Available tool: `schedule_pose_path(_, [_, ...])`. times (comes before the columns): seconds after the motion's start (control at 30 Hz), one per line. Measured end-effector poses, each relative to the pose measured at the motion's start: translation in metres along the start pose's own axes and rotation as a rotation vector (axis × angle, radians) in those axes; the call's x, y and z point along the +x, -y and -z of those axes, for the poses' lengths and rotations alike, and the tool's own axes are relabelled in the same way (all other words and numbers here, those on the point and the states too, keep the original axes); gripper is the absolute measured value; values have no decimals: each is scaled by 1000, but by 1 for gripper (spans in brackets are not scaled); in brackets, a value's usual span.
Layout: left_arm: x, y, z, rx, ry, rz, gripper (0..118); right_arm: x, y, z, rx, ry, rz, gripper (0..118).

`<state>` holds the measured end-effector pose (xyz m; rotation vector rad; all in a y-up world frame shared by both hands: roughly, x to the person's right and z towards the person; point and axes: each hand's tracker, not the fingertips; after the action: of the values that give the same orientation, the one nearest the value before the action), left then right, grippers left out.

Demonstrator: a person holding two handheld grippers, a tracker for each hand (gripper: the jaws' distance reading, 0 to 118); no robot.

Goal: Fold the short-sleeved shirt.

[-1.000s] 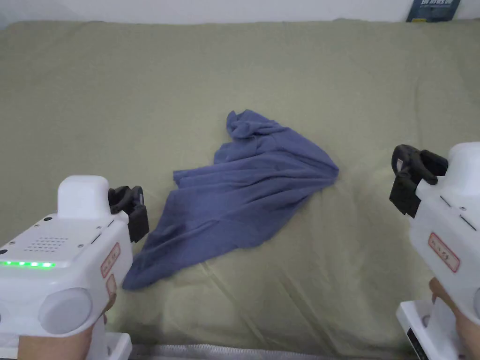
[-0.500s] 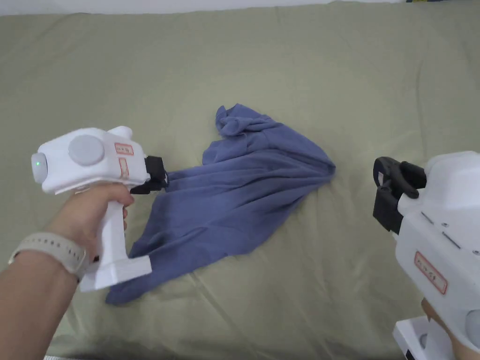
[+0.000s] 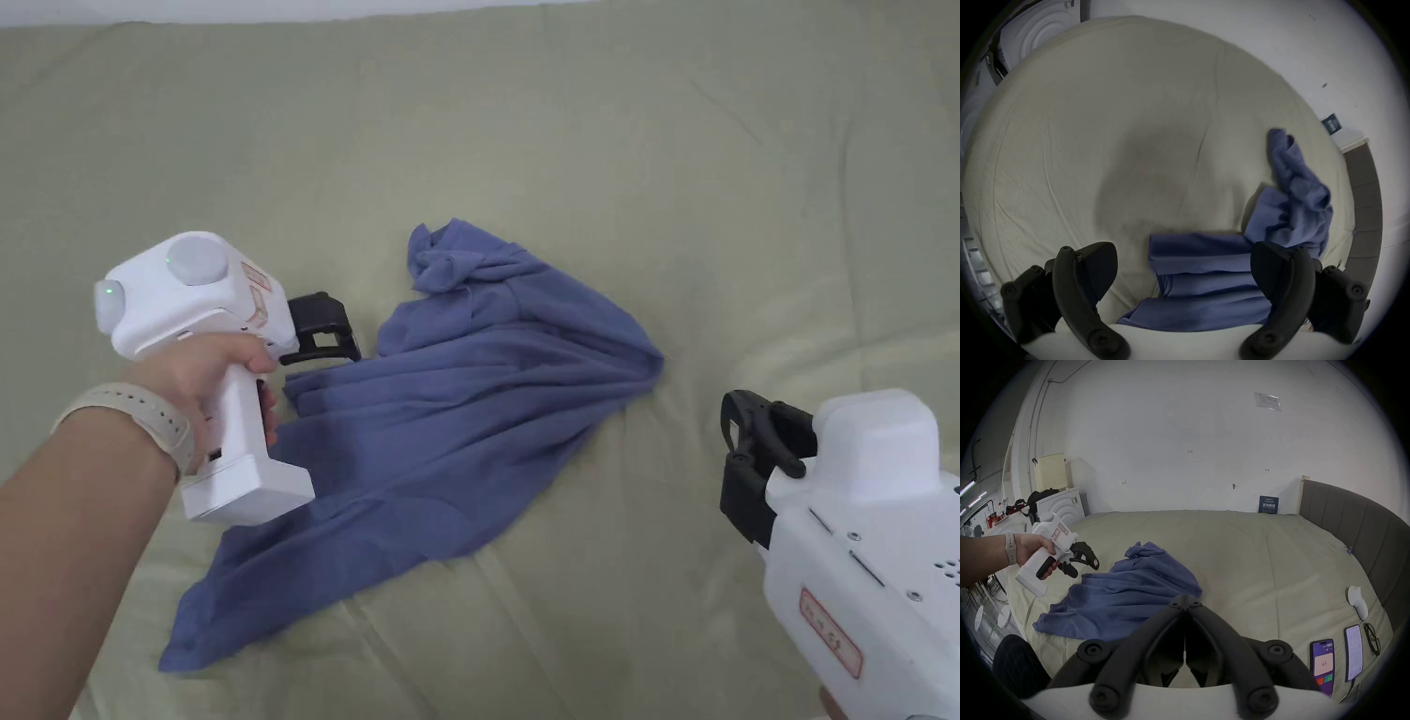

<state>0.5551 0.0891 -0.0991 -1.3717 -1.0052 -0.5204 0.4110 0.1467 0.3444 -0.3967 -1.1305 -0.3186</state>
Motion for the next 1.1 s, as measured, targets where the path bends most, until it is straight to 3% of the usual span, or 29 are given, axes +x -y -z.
schedule_pose_path(0.07, [5, -1, 6, -1, -8, 34, 96, 1, 0, 0, 0, -1, 5, 1])
schedule_pose_path(0.13, [10, 2, 8, 4, -8, 65, 60, 1, -1, -1, 3, 0, 5, 1])
schedule_pose_path(0.2, [14, 6, 9, 16, -75, 97, 55, 3, -2, -2, 6, 1, 5, 1])
schedule_pose_path(0.27, [15, 7, 9, 8, -90, 161, 33, 5, -4, -2, 10, 0, 8, 1])
schedule_pose_path(0.3, [14, 6, 7, 20, -84, 169, 33, 6, -5, -2, 12, -1, 9, 1])
schedule_pose_path(0.37, [9, 8, -1, 28, 43, 125, 15, 7, -8, 0, 13, -5, 3, 1])
schedule_pose_path(0.5, [1, 19, -14, 87, 38, 165, 13, 5, -28, 19, -13, -52, -55, 1])
schedule_pose_path(0.6, [-9, 33, -26, 118, 100, 162, 12, 0, -56, 52, -84, -159, -128, 1])
schedule_pose_path(0.67, [-19, 41, -28, 131, 139, 135, 12, -8, -80, 90, -147, -219, -176, 1])
schedule_pose_path(0.8, [-36, 49, -24, 145, 206, 113, 12, -37, -118, 178, -283, -308, -359, 1])
schedule_pose_path(0.9, [-42, 50, -18, 155, 231, 100, 12, -56, -138, 239, -363, -384, -369, 1])
schedule_pose_path(0.93, [-42, 50, -17, 155, 237, 105, 12, -65, -144, 258, -383, -385, -392, 12])
schedule_pose_path(1.0, [-46, 46, -11, 157, 249, 108, 12, -83, -149, 288, -437, -366, -468, 75])
schedule_pose_path(1.03, [-47, 45, -10, 158, 254, 107, 12, -92, -148, 300, -447, -353, -518, 98])
schedule_pose_path(1.1, [-48, 42, -7, 159, 266, 113, 12, -105, -144, 316, -458, -397, -559, 98])
